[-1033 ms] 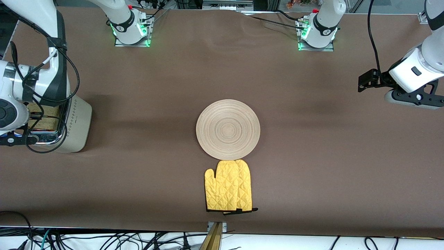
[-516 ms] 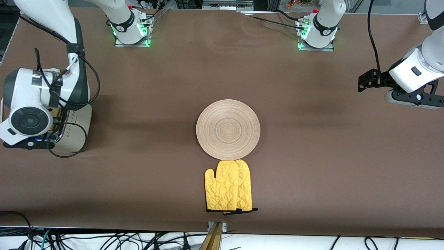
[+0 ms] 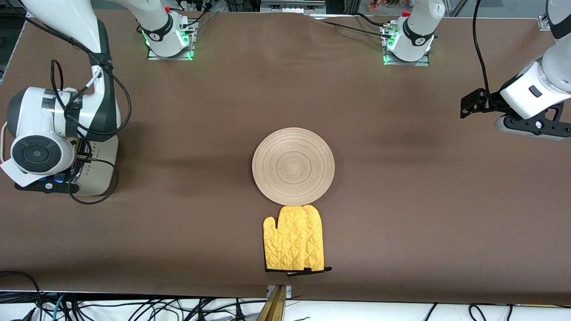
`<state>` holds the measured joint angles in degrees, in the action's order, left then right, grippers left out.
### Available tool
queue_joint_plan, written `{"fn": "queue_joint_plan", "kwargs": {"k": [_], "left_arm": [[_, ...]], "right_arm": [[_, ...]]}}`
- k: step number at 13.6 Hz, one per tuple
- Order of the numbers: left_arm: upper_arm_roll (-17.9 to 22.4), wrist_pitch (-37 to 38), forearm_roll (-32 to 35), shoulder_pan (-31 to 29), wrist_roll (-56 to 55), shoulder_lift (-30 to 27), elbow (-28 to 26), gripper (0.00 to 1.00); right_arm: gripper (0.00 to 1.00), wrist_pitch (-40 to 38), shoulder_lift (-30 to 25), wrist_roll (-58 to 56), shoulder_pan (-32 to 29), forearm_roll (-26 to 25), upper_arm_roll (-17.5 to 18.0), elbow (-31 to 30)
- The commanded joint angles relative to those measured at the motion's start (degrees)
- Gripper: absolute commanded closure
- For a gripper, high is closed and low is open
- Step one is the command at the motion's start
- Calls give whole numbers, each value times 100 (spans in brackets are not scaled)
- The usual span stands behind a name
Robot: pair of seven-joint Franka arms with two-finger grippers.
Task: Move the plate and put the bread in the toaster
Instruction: 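Lower the bread into the toaster slot with the right gripper, then open the right gripper and raise it away from the toaster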
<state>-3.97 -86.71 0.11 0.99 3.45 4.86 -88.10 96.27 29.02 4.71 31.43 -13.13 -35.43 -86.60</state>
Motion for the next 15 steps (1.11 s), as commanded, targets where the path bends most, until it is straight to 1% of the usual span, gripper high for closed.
{"fn": "queue_joint_plan", "kwargs": {"k": [1,2,4,5,7,10,11,12,13,14,15], "left_arm": [[37,102,-99,41,-55,77,188,0],[28,93,-99,41,-55,77,188,0],[37,93,-99,41,-55,77,196,0],[28,93,-99,41,-55,77,188,0],[28,93,-99,41,-55,77,188,0],[37,93,-90,41,-55,77,188,0],[28,102,-99,41,-55,77,188,0],[28,102,-99,41,-55,77,188,0],[28,102,-99,41,-55,77,188,0],[28,102,-90,41,-55,77,188,0],[28,102,-90,41,-55,77,188,0]], "right_arm": [[0,-486,-325,-110,178,887,36,486],[0,-486,-518,-302,283,1248,54,478],[0,-478,-835,-793,302,1995,45,425],[0,-495,-976,-1013,302,2199,45,399],[0,-626,-1291,-1234,311,2236,45,311],[0,-733,-1951,-1270,363,2166,97,-136],[0,-724,-2074,-1288,398,2131,133,-259],[0,-715,-2128,-1297,407,1991,159,-287],[0,-689,-2215,-1288,407,1807,238,-348],[0,-689,-2286,-1253,364,1692,404,-401],[0,-715,-2321,-1209,120,1639,675,-410]]}}
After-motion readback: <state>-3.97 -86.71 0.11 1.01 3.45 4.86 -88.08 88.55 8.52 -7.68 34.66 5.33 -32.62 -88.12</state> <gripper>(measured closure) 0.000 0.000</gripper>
